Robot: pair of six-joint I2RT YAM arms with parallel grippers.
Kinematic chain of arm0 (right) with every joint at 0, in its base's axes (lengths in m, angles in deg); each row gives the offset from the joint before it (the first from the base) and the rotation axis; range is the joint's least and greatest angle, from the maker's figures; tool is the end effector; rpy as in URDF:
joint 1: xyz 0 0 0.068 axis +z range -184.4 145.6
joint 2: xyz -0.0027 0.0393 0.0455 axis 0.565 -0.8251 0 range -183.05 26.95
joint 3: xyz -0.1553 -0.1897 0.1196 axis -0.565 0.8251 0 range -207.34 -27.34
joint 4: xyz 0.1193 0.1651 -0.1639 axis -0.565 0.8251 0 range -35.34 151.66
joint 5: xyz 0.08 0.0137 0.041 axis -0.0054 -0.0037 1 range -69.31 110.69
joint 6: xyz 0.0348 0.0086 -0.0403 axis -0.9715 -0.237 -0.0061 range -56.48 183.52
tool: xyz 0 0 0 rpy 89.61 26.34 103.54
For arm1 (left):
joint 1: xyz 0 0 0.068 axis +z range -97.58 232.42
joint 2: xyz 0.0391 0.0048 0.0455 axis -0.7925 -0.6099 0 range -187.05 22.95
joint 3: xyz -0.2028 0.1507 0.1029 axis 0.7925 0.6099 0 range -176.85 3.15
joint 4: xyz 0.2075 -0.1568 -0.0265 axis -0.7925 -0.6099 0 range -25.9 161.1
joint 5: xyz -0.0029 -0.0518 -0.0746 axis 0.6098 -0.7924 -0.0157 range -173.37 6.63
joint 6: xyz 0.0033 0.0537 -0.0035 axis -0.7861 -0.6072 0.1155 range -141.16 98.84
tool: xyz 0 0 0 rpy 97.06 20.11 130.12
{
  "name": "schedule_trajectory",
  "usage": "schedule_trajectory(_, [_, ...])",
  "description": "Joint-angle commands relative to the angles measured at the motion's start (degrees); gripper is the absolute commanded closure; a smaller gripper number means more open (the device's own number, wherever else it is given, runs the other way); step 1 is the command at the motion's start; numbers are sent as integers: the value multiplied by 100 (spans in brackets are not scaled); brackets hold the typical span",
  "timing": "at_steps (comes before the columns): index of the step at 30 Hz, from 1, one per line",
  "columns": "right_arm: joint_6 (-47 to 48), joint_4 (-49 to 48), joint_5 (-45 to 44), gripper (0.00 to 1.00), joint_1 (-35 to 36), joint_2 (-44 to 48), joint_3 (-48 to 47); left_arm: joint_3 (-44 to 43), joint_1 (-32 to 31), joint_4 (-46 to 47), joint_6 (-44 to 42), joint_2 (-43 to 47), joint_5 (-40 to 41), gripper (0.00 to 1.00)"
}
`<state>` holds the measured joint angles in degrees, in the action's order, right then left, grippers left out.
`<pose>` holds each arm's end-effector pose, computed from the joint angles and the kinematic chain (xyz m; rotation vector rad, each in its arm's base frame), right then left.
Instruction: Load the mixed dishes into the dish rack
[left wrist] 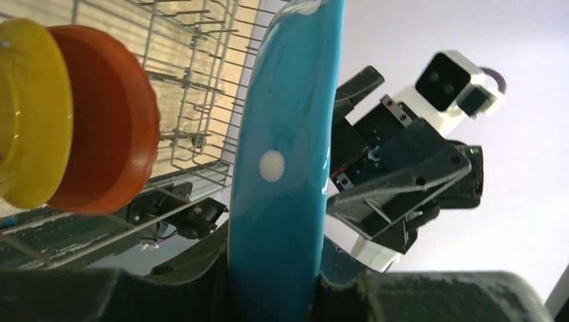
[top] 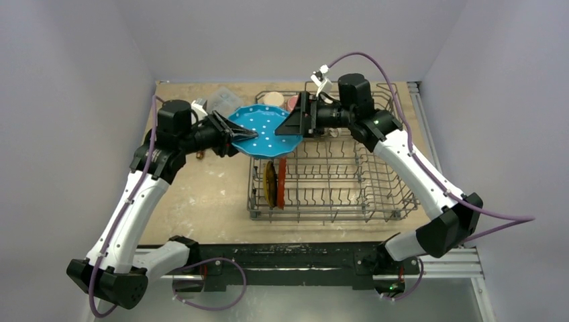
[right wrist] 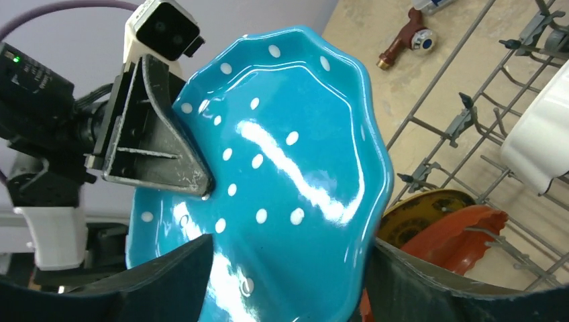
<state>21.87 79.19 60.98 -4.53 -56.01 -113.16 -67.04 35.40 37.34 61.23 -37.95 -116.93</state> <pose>0.2688 0.1811 0.4103 -0.3050 2.1454 1.4600 0.2027 -0.0826 0.4000 -0.8712 2.1892 -1.5864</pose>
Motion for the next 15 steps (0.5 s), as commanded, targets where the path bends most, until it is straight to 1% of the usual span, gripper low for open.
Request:
schedule_trajectory(1, [777, 373, -157, 19, 64, 205, -304, -468, -12, -165, 410, 98, 221, 100])
schedule_trajectory(6, [990, 542, -233, 13, 70, 228, -360, -424, -6, -180, 544, 146, 226, 100])
schedule_trajectory(7, [1079, 661, -358, 9, 64, 260, -390, -415, -4, -183, 579, 155, 228, 100])
schedule_trajectory(10, [1628, 1070, -935, 2, 67, 351, -629, -409, -4, -204, 664, 145, 174, 100])
schedule_trajectory(15, [2701, 1837, -1980, 1, 70, 412, -1288, -450, 10, -427, 634, 118, 153, 100])
